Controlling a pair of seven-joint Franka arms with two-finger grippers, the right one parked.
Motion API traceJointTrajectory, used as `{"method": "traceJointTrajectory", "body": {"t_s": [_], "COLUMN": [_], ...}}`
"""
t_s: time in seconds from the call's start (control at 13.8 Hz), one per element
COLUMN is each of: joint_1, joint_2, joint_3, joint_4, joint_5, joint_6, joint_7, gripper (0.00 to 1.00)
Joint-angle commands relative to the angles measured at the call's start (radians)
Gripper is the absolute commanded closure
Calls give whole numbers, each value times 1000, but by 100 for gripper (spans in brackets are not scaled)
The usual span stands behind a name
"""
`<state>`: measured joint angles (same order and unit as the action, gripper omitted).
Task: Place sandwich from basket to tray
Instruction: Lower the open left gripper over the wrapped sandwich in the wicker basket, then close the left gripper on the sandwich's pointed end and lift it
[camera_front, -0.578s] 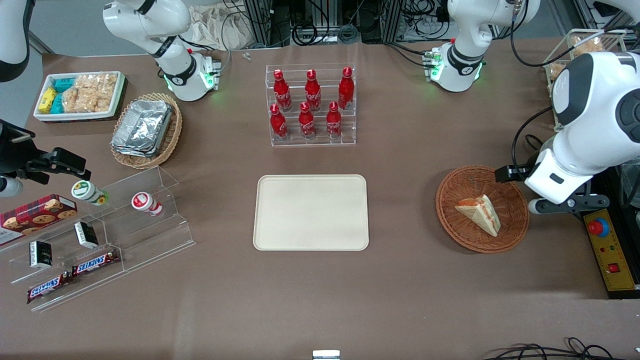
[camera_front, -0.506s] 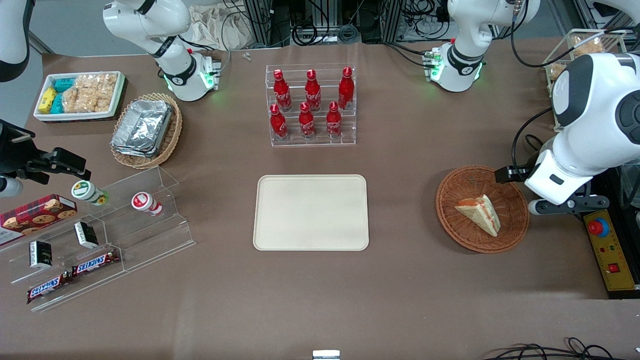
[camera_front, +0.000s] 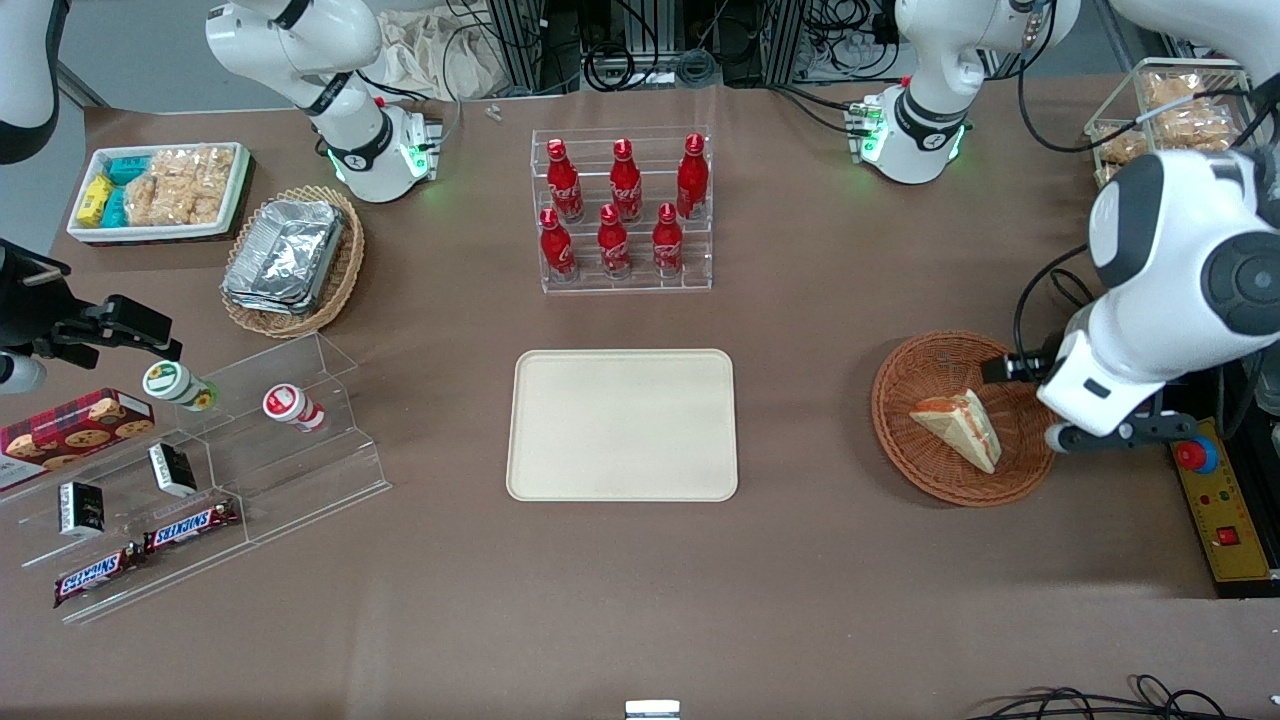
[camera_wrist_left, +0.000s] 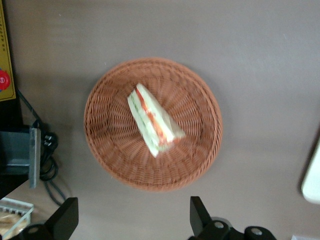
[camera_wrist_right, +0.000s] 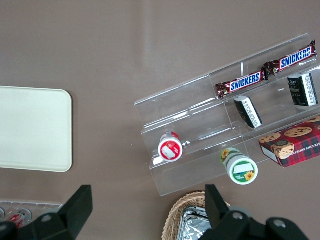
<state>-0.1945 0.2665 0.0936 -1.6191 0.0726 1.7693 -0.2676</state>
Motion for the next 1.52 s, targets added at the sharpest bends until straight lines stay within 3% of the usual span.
{"method": "traceJointTrajectory", "body": {"t_s": [0.0,0.22,0.51,1.23,1.3,1.45], "joint_1": [1,1,-9,-11,-11,-13], "joint_2": [3,6,68,92,97,106], "joint_3": [53,77,71,67,67,66], "joint_4": [-115,-248,-263,-441,-440,-429], "joint_5": [-31,-33,-34,-36,-37,-51], "joint_6": [170,346,384,503,503,525], "joint_7": [-118,-279,-589,-662,-662,-702], "gripper": [0,0,0,0,18,76]}}
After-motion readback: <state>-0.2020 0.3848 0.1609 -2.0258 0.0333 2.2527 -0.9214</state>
